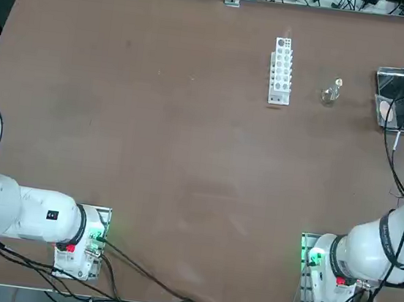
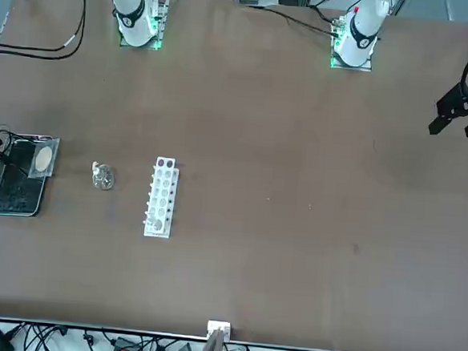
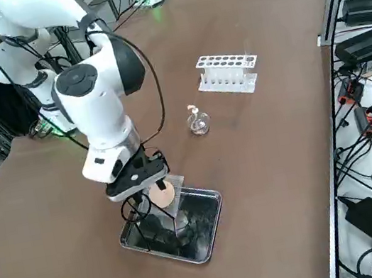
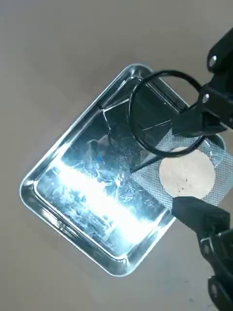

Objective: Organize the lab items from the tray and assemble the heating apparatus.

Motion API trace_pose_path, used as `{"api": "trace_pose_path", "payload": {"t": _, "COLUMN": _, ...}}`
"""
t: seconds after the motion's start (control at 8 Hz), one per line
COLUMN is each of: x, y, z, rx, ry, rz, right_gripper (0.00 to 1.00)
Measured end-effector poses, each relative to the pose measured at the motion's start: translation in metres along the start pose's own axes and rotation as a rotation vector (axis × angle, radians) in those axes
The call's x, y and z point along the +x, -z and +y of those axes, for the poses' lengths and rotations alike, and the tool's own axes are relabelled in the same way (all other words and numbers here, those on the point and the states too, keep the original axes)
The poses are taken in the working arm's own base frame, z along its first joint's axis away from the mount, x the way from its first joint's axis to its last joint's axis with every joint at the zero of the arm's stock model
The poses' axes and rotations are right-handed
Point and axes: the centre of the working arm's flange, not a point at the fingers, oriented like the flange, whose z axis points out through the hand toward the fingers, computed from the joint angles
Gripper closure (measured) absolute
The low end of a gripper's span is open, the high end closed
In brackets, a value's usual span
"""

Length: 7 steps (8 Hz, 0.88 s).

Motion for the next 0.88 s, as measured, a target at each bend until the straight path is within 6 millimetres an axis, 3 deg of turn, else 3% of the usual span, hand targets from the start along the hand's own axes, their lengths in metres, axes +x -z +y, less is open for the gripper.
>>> {"api": "trace_pose_path", "payload": {"t": 0.88, "x": 0.007, "y": -0.022, "z": 0.013, "rx": 0.036, "ry": -0.155, "rz": 0.007, "right_gripper": 0.34}}
